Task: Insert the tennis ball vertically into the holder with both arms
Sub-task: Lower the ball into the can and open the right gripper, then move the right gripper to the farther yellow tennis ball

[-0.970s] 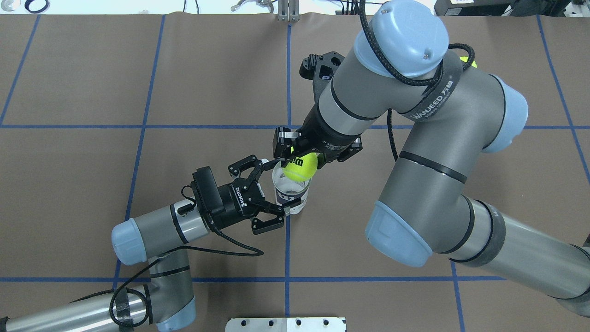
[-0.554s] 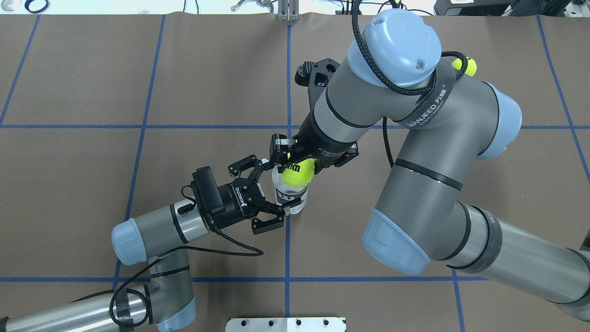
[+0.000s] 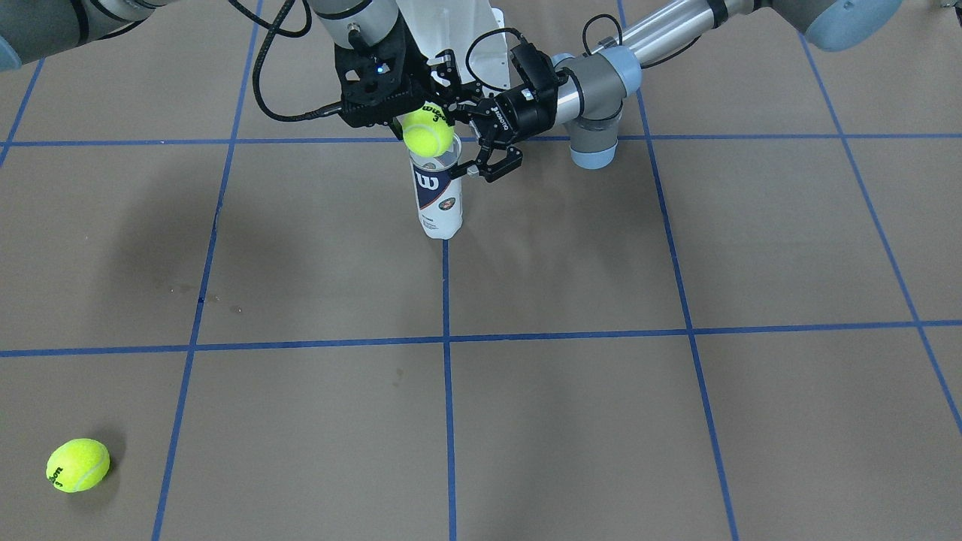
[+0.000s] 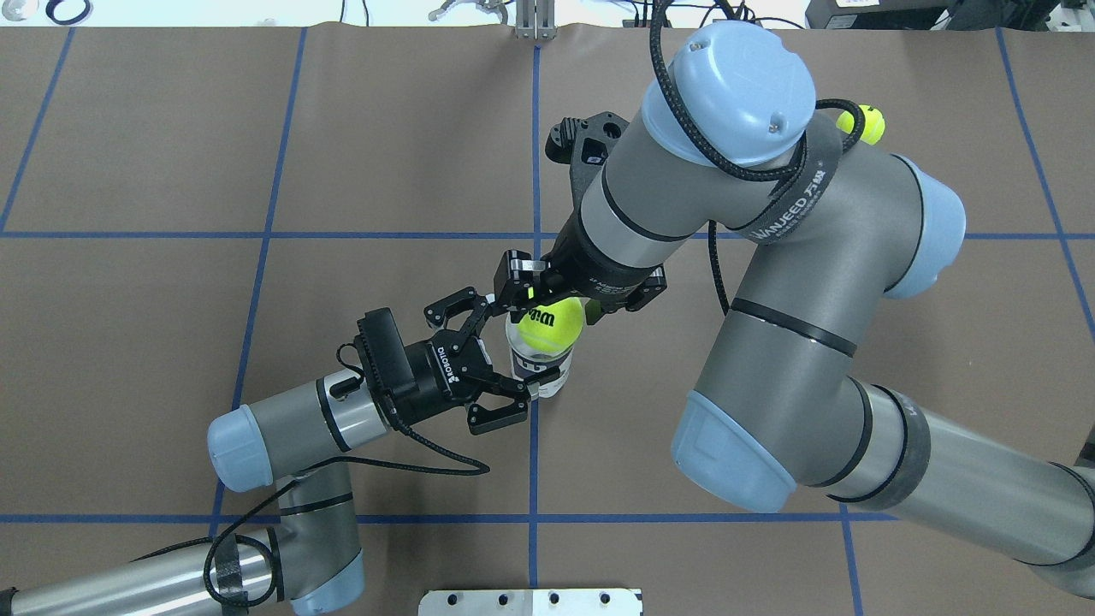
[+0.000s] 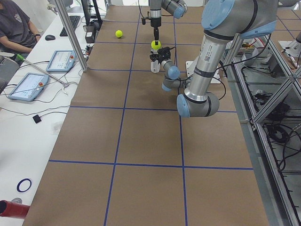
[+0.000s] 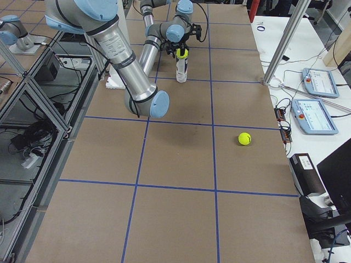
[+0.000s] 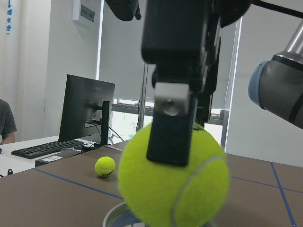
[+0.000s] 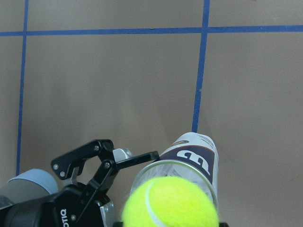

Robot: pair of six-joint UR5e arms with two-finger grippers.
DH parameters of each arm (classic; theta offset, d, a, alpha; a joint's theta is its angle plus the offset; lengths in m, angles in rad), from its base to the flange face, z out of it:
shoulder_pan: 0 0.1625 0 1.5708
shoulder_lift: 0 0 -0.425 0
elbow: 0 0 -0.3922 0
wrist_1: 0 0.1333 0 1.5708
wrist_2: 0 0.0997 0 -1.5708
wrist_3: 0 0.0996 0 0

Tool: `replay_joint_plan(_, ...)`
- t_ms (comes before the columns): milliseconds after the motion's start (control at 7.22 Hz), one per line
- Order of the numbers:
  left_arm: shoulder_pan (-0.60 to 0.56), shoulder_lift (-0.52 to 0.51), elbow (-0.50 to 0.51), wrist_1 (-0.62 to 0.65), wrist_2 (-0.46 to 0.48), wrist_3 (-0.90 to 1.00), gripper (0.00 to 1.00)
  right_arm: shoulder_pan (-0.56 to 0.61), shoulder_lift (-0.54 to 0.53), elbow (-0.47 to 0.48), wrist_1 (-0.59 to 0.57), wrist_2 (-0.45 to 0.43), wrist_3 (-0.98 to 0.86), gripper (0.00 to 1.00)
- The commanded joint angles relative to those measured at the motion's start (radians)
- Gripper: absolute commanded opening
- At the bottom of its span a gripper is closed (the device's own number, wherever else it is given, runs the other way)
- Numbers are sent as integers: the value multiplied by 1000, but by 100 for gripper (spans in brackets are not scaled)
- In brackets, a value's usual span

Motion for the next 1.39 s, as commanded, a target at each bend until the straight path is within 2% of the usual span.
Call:
replay_joint_plan(0,0,1,0,0,0,-1,99,2,0,1,0,0,-1,100)
replay_joint_plan(277,0,1,0,0,0,-1,99,29,-23,18,-5,4,-1,100)
replay_joint_plan(554,0,1,0,0,0,-1,99,155,-166,32,-9,12,-46,100)
replay_joint_plan(693,0,1,0,-2,0,-1,99,231,-222,20,-11,14,-182,100)
replay_joint_plan(831,0,1,-3,-2,-2,-1,99,349,-253,-38,-12,21,-338,100)
replay_joint_plan(1108,-3,1,-5,-3,-2,-1,99,460,-224,-288,24,30,-480,100)
replay_joint_plan(1247,-5,1,-8,-3,0,-1,99,480,-175,-479,173,24,-466,100)
